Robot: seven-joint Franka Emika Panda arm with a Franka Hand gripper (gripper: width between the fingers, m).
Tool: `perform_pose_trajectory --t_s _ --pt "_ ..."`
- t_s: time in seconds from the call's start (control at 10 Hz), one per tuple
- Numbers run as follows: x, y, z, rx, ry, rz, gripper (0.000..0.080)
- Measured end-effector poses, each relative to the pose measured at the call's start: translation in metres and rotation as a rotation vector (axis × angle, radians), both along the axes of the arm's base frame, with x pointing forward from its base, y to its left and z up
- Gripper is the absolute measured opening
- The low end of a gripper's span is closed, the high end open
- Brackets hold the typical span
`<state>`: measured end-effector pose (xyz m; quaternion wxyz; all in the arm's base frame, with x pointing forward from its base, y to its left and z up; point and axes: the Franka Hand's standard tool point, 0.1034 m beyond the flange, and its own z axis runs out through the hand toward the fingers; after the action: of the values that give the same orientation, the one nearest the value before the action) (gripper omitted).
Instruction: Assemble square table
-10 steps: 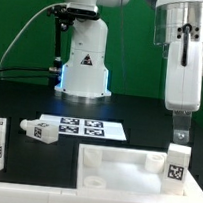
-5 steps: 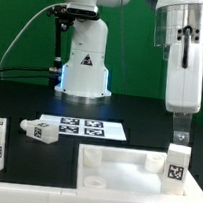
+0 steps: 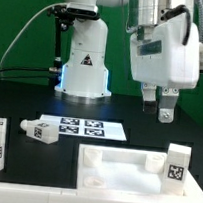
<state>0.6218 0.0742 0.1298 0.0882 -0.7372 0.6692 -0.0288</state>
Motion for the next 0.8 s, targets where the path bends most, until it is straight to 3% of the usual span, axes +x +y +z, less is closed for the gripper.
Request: perform_pose_trajectory --t_s 0.3,0.4,0.6,0.8 --pt "-0.002 -0.002 -0.003 -0.043 -0.020 0.246 0.0649" --pt "-0.008 -0.008 -0.010 -0.062 -0.030 0.291 0.0649" --pt "-0.040 -0.025 -0.031 -0.096 0.003 0.503 0.0649" --pt "-0.044 -0.024 -0.036 -0.121 0.008 0.595 0.0649"
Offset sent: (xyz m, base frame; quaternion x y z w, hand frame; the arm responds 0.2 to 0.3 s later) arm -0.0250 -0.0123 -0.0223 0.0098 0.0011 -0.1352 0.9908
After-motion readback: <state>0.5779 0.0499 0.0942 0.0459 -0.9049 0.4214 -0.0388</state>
